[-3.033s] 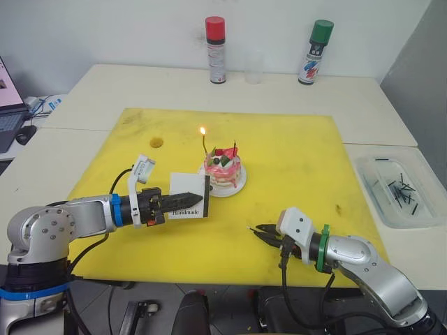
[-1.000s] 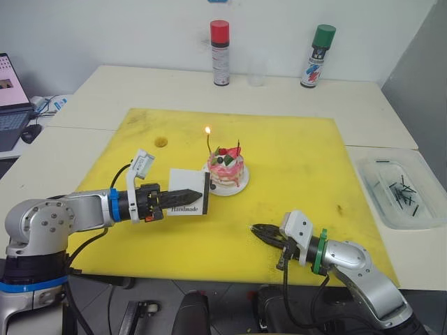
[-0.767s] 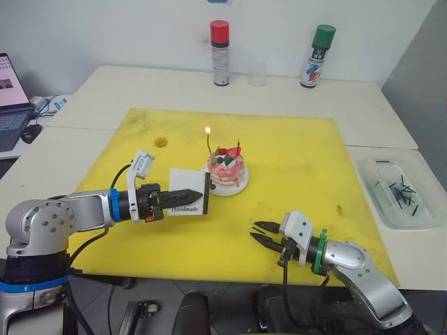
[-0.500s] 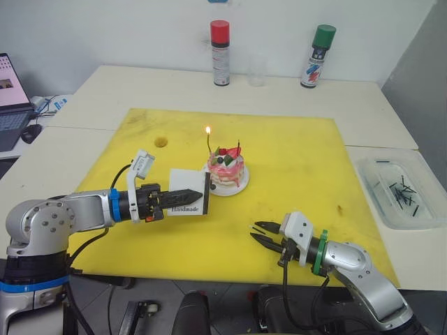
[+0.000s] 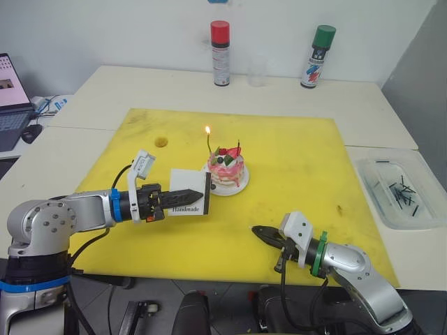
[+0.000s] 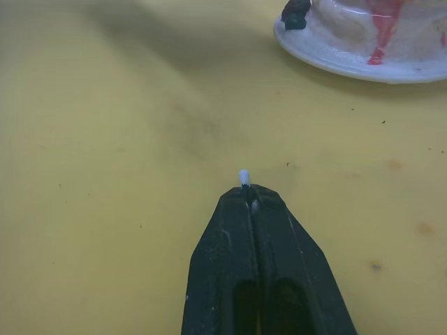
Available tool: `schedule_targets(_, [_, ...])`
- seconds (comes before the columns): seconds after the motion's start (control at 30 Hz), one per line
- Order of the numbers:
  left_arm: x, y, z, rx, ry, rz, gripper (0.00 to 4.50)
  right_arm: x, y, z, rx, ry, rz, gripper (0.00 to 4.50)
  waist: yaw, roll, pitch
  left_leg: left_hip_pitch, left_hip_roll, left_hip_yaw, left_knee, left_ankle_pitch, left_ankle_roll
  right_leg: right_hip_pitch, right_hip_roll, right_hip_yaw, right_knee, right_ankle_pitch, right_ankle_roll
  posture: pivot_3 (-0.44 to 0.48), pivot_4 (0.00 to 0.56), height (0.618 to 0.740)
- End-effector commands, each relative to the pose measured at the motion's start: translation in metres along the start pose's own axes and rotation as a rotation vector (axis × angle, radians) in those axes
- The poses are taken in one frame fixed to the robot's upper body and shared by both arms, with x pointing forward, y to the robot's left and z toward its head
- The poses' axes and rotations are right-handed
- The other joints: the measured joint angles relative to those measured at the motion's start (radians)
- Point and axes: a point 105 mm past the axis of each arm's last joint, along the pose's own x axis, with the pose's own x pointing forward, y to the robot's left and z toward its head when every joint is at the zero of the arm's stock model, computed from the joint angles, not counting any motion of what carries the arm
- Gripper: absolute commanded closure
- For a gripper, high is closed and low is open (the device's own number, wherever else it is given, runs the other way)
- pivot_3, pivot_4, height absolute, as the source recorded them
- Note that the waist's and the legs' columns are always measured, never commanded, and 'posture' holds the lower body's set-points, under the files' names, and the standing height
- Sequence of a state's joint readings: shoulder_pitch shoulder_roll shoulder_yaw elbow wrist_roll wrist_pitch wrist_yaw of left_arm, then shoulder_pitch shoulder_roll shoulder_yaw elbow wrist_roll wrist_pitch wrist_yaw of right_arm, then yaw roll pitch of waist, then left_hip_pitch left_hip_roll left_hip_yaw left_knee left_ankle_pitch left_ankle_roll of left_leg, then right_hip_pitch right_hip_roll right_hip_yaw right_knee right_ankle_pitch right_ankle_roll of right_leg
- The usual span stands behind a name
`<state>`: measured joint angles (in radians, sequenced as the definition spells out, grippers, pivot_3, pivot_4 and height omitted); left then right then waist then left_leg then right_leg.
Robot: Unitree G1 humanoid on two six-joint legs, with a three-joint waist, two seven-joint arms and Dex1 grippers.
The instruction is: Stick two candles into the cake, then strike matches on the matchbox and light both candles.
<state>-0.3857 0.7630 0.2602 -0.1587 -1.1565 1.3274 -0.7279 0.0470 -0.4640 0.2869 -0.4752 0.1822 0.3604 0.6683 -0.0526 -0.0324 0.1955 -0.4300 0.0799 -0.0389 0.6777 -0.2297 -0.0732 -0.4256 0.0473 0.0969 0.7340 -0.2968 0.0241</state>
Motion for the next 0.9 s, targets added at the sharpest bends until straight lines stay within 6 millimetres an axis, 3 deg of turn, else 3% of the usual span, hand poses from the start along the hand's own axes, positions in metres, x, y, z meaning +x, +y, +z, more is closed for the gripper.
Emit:
schedule_targets(0.03, [0.002,-0.008,0.002,0.02,0.008,-0.035,4.5,-0.003,0.004,0.018,-0.001,-0.058,0.029,4.49,0.0,0.0,0.0,0.0,0.0,0.0,0.0,0.0,0.0,0.0,0.0,0.0,0.0,0.0,0.0,0.0,0.15,0.684])
schedule_targets(0.43, [0.013,-0.026,0.004,0.055,0.068,-0.188,4.5,-0.01,-0.013,0.113,-0.366,-0.206,0.171,4.49,-0.001,0.001,0.001,0.0,0.0,0.0,0.001,0.0,0.0,0.0,0.0,0.0,0.0,0.0,0.0,0.0,0.15,0.684])
schedule_targets(0.6, [0.021,-0.028,0.007,0.08,0.073,-0.23,4.5,-0.003,-0.01,0.124,-0.461,-0.199,0.255,4.49,0.001,0.001,0.001,0.0,0.0,-0.001,-0.001,0.0,0.0,0.0,0.0,-0.001,-0.001,0.001,0.002,0.0,0.15,0.684])
schedule_targets(0.9, [0.026,-0.026,0.01,0.096,0.072,-0.242,4.5,0.005,-0.005,0.121,-0.517,-0.195,0.296,4.49,0.001,0.001,0.001,-0.001,0.0,-0.001,-0.001,0.0,0.0,0.0,0.0,-0.001,-0.001,0.001,0.002,0.0,0.15,0.684])
